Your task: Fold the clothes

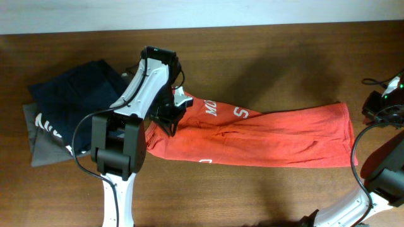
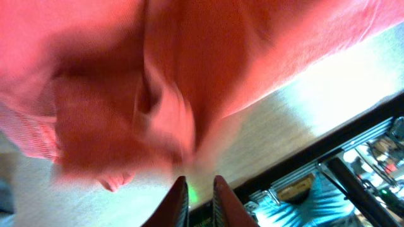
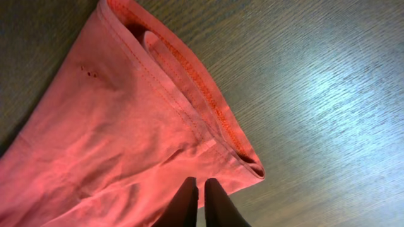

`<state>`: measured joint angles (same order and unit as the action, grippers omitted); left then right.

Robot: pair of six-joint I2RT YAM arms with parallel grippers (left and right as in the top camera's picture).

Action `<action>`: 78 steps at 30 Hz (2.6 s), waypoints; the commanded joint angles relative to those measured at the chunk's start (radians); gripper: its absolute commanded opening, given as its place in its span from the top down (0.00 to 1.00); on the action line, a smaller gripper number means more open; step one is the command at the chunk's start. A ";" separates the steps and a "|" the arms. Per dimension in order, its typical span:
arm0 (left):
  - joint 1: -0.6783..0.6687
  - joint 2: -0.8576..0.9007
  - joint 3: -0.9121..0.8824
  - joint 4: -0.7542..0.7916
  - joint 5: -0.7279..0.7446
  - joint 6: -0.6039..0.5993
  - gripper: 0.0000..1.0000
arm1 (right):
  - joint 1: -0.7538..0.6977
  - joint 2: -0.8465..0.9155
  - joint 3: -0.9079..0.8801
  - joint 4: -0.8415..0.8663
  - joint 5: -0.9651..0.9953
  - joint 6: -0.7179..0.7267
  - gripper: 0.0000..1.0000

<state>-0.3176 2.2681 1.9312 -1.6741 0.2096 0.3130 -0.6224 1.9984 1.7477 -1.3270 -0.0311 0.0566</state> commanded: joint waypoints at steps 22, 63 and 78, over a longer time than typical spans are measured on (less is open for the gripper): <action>0.045 -0.020 0.125 0.212 0.115 -0.050 0.56 | 0.044 0.005 -0.178 0.079 -0.408 -0.103 0.52; 0.036 -0.009 -0.286 0.516 0.097 -0.051 0.46 | -0.118 -0.002 -0.333 0.315 -0.136 0.076 0.93; 0.039 -0.009 -0.286 0.530 0.098 -0.051 0.45 | -0.144 -0.002 -0.281 0.311 -0.091 0.088 0.88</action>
<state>-0.2783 2.2353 1.6833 -1.1564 0.3183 0.2676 -0.7662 2.0003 1.4460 -1.0134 -0.1505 0.1345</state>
